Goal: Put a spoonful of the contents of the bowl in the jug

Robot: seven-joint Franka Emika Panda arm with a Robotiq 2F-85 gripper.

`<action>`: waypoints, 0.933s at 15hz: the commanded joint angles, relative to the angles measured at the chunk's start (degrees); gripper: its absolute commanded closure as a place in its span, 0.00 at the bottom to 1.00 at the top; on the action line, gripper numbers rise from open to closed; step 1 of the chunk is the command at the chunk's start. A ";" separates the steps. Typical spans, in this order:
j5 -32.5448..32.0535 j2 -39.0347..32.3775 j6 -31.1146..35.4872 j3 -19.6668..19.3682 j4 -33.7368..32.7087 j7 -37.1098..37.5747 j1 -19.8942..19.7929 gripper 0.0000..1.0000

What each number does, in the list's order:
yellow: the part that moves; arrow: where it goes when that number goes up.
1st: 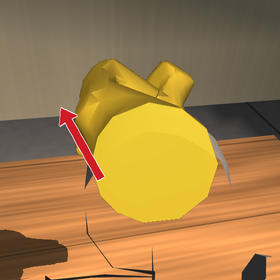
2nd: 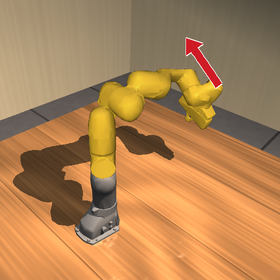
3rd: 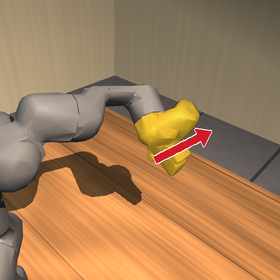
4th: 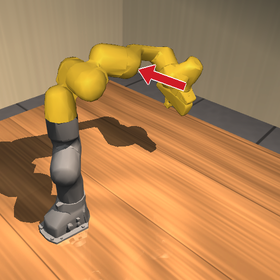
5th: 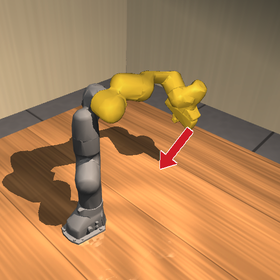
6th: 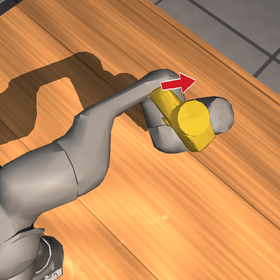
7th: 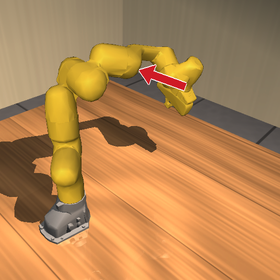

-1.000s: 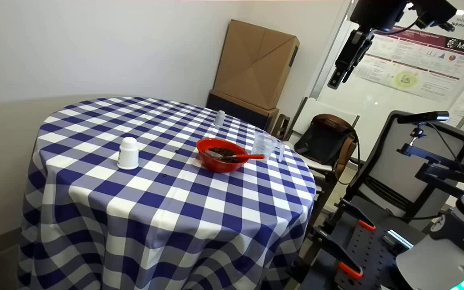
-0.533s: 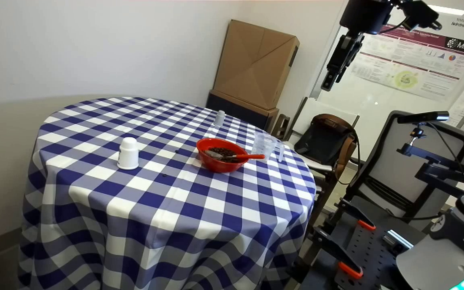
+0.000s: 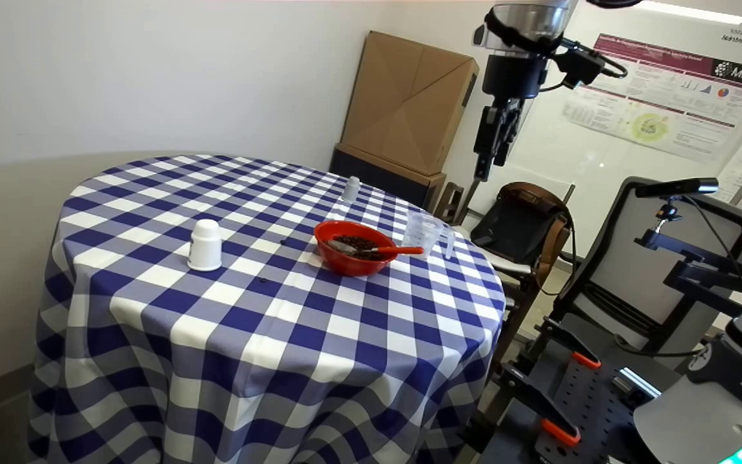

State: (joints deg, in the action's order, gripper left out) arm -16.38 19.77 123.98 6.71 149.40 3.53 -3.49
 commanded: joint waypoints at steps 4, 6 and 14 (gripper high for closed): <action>-3.56 -18.45 0.56 -1.73 -11.99 3.63 0.70 0.00; -4.56 -22.93 0.22 -2.33 -14.66 5.09 1.18 0.00; -4.46 -35.17 0.11 -4.36 -21.49 6.39 4.82 0.00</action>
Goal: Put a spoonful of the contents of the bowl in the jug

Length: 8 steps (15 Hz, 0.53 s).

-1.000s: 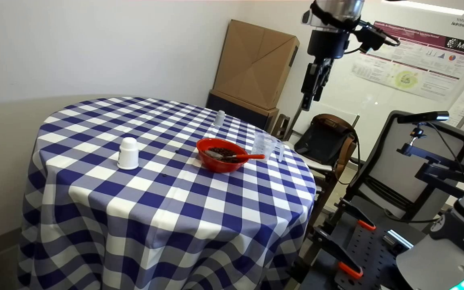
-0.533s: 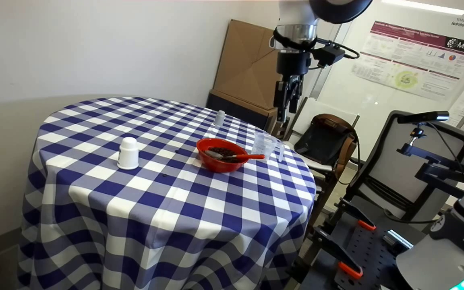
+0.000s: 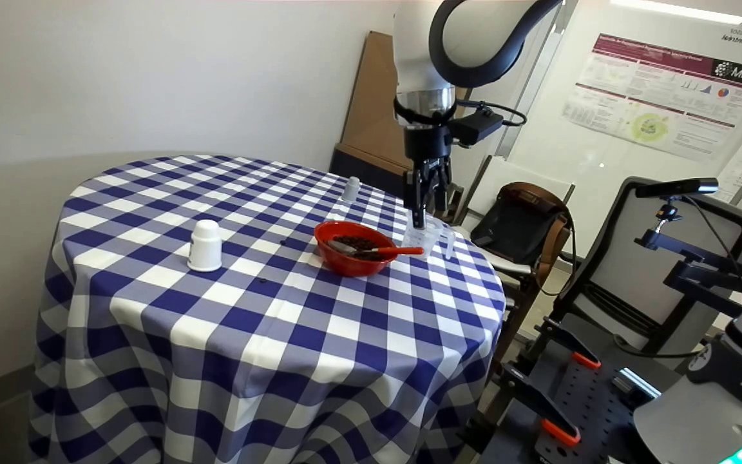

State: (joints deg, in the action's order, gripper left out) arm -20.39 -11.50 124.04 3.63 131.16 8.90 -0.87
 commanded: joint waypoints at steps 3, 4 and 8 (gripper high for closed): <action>-0.38 -6.03 -0.27 -1.78 -4.84 0.87 3.34 0.00; -0.43 -6.61 -0.07 -1.99 -5.14 0.85 3.56 0.00; -0.33 -8.27 0.51 -2.73 -5.82 0.49 4.12 0.00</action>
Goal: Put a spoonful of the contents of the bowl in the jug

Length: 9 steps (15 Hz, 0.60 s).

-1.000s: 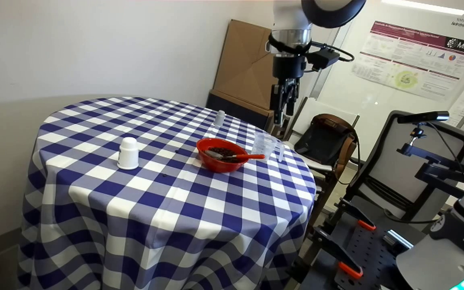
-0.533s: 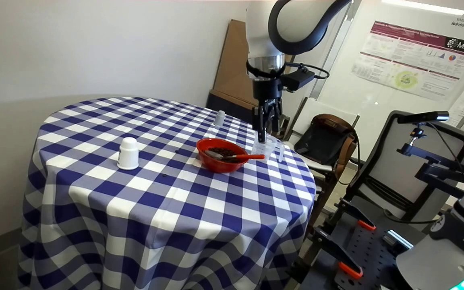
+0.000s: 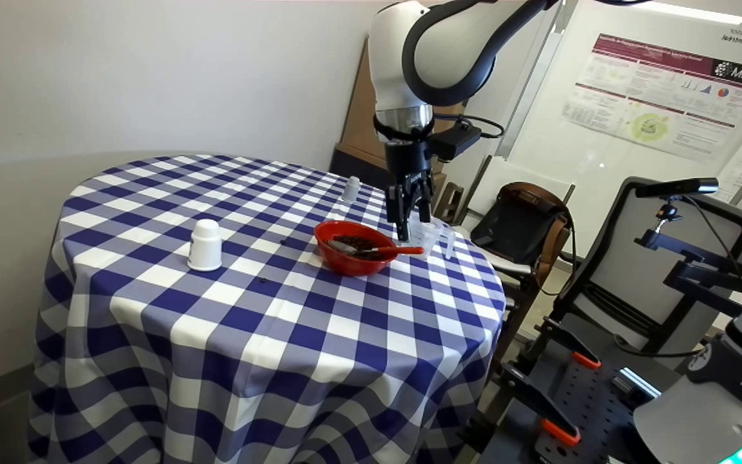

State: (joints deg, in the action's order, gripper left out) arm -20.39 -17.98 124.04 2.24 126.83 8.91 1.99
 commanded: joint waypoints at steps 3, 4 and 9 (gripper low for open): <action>0.02 -2.84 0.69 -1.58 -1.62 0.12 1.42 0.00; 0.23 -3.19 0.85 -1.55 -1.57 0.00 1.40 0.00; 0.40 -4.37 2.08 -1.51 -1.45 -0.45 1.45 0.00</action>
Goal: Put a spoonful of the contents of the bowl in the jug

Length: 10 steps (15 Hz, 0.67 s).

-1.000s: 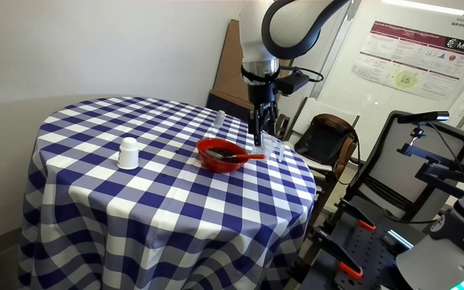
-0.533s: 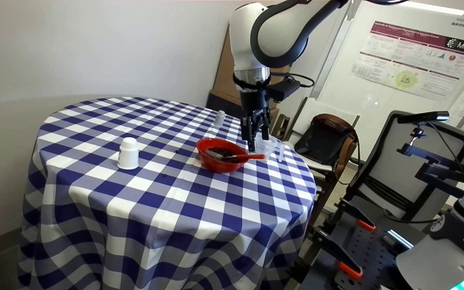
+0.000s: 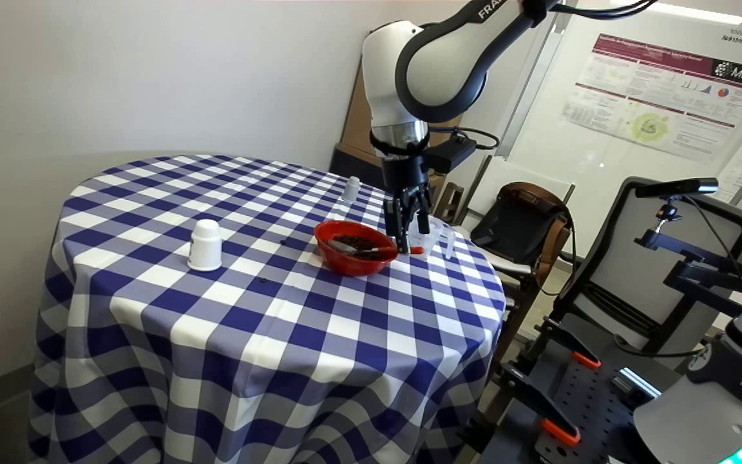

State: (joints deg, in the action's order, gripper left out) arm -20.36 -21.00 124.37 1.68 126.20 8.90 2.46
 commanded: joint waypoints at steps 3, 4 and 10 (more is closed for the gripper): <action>0.38 -2.32 3.03 -1.07 -0.81 -0.59 1.00 0.27; 0.40 -2.52 3.35 -1.09 -0.78 -0.66 1.01 0.33; 0.52 -2.79 4.74 -1.09 -0.68 -1.17 1.10 0.80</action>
State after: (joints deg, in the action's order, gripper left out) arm -20.36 -23.19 127.96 1.62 126.19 8.79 2.50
